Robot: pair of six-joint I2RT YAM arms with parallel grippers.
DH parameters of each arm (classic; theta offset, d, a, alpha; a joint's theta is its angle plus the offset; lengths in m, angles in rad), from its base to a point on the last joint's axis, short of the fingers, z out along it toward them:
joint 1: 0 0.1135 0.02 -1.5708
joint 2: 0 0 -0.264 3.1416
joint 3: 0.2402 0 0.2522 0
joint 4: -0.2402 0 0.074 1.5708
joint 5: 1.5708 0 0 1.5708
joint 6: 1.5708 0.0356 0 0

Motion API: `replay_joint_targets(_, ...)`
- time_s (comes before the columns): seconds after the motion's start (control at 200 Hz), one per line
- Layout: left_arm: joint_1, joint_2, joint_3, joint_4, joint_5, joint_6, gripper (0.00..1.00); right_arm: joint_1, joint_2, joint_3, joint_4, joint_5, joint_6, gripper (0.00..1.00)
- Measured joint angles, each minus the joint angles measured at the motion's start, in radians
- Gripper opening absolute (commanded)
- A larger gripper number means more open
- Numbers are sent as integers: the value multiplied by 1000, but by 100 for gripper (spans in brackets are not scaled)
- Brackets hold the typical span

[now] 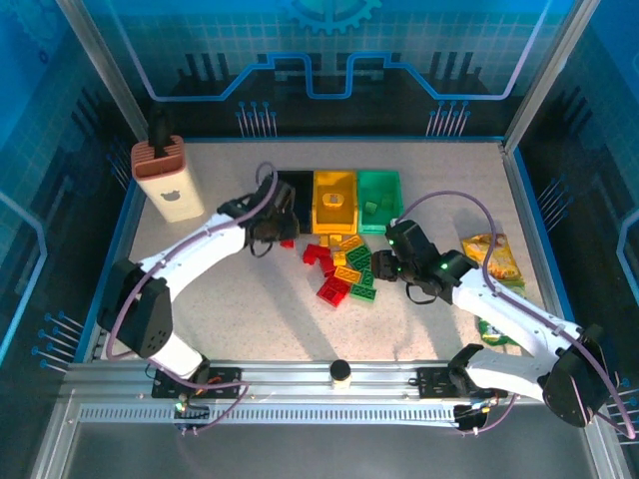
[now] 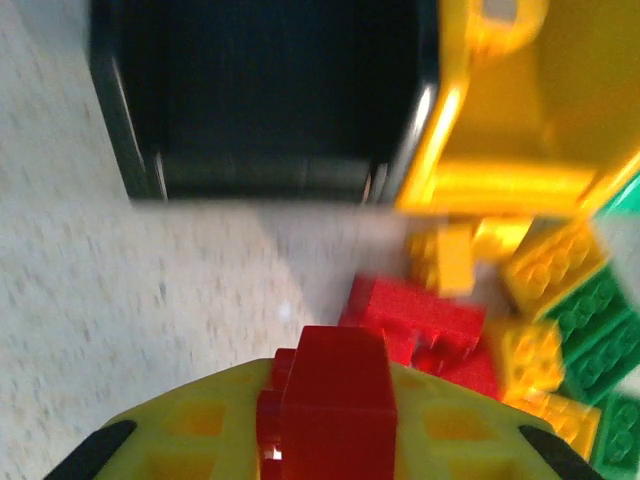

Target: Sort the legos into containers by color

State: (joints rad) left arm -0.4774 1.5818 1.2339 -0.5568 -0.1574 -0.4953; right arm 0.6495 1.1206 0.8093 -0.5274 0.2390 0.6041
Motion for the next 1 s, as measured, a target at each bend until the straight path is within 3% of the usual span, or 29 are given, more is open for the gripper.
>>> replay_joint_targets(0.28,93,290,362,-22,7,72,23,45,5,-10,5,-31,6,48)
replay_joint_targets(0.455,116,401,457,-53,7,105,32,60,5,-10,5,-35,6,49)
replay_joint_targets(0.51,120,408,462,-55,7,114,41,60,5,-10,5,-35,6,50)
replay_joint_targets(0.59,122,409,484,-70,4,138,66,62,5,-10,5,-35,9,54)
replay_joint_targets(0.71,121,407,538,-87,4,137,71,71,5,-10,4,-38,6,60)
replay_joint_targets(0.825,118,347,473,-69,5,134,71,85,18,-6,5,-39,-2,63)
replay_joint_targets(1.001,94,50,122,10,14,99,71,116,122,74,-13,-61,-48,63)
